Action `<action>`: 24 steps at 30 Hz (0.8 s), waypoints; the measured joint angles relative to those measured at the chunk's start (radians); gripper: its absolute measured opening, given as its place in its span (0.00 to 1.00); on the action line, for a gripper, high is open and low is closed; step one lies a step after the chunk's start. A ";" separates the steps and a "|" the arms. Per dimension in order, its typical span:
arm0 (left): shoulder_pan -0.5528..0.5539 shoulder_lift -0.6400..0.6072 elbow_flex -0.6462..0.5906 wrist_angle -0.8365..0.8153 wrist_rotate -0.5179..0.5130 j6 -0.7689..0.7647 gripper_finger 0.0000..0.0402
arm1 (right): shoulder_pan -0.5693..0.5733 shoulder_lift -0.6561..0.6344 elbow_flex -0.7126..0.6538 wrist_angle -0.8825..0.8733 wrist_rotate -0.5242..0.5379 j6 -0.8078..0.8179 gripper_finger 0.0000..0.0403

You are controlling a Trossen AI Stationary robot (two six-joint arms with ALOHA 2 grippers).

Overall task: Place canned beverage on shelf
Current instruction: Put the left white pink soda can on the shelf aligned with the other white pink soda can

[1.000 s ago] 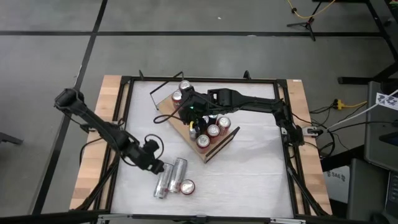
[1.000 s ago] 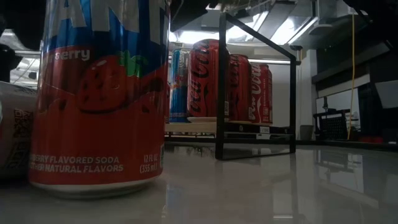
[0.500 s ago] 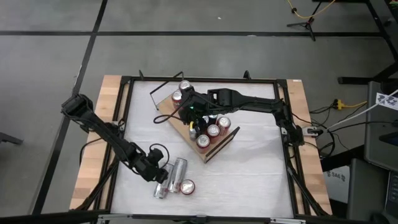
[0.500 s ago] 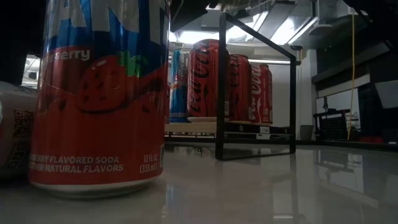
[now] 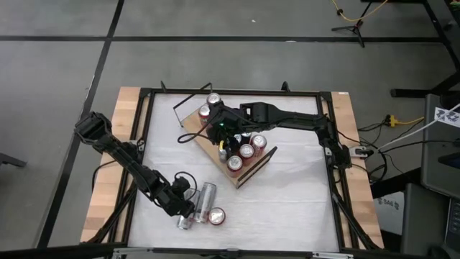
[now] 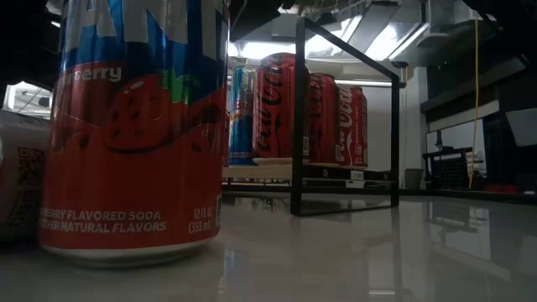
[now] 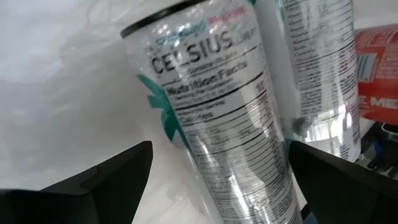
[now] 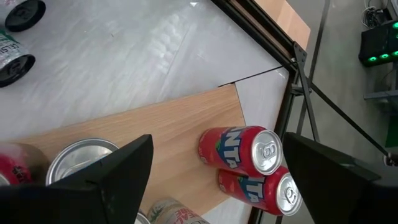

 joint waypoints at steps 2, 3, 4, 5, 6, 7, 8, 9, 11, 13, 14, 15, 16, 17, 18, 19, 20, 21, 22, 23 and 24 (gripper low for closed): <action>0.000 0.000 0.000 -0.001 -0.001 -0.004 0.92 | 0.000 0.000 0.000 0.000 0.000 0.000 0.86; 0.001 0.000 0.000 -0.005 -0.001 -0.004 0.92 | 0.000 0.000 0.000 0.000 0.000 0.000 0.86; 0.001 0.000 0.000 -0.006 -0.001 -0.005 0.92 | 0.000 0.000 0.000 0.000 0.000 0.000 0.86; 0.003 0.000 0.000 -0.009 -0.001 -0.007 0.92 | 0.000 0.000 0.000 0.000 0.000 0.000 0.86; 0.004 0.000 0.000 -0.013 -0.001 -0.013 0.92 | 0.000 0.000 0.000 0.000 0.000 0.000 0.86; 0.004 0.000 0.000 -0.020 0.000 -0.031 0.92 | 0.000 0.000 0.000 0.000 0.000 0.000 0.86; 0.004 0.000 0.000 -0.031 -0.001 -0.057 0.92 | 0.000 0.000 0.000 0.000 0.000 0.000 0.86; 0.004 0.000 0.000 -0.046 0.000 -0.084 0.92 | 0.000 0.000 0.000 0.000 0.000 0.000 0.86; 0.004 0.000 0.000 -0.082 0.003 -0.115 0.92 | 0.000 0.000 0.000 0.000 0.000 0.000 0.86; 0.004 0.000 0.000 -0.116 0.007 -0.147 0.92 | 0.000 0.000 0.000 0.000 0.001 0.000 0.86; 0.004 0.000 0.000 -0.128 0.008 -0.159 0.92 | 0.000 0.000 0.000 0.000 0.000 0.000 0.86; 0.004 0.000 0.000 -0.137 0.008 -0.162 0.92 | 0.000 0.000 0.000 0.000 0.001 0.000 0.86; 0.004 0.000 0.000 -0.146 0.008 -0.162 0.91 | 0.000 0.000 0.000 -0.001 0.001 0.000 0.86; 0.004 0.000 0.000 -0.153 0.007 -0.163 0.90 | 0.000 0.000 0.000 0.000 0.001 0.000 0.86; 0.004 0.000 0.000 -0.160 0.007 -0.164 0.89 | 0.000 0.000 0.000 0.000 0.001 0.000 0.86; 0.004 0.000 0.000 -0.167 0.008 -0.164 0.88 | 0.000 0.000 0.000 0.000 0.001 0.000 0.86; 0.004 0.000 0.000 -0.172 0.008 -0.164 0.86 | 0.000 0.000 0.000 0.000 0.001 0.000 0.86; 0.004 0.000 0.000 -0.174 0.007 -0.164 0.84 | 0.000 0.000 0.000 0.000 0.001 0.000 0.86; 0.004 0.000 0.000 -0.176 0.008 -0.164 0.82 | 0.000 0.000 0.000 0.000 0.001 0.000 0.86; 0.004 0.000 0.000 -0.178 0.007 -0.164 0.80 | 0.000 0.000 0.000 0.000 0.001 0.000 0.86; 0.004 0.000 0.000 -0.181 0.007 -0.164 0.77 | 0.000 0.000 0.000 0.000 0.001 0.000 0.86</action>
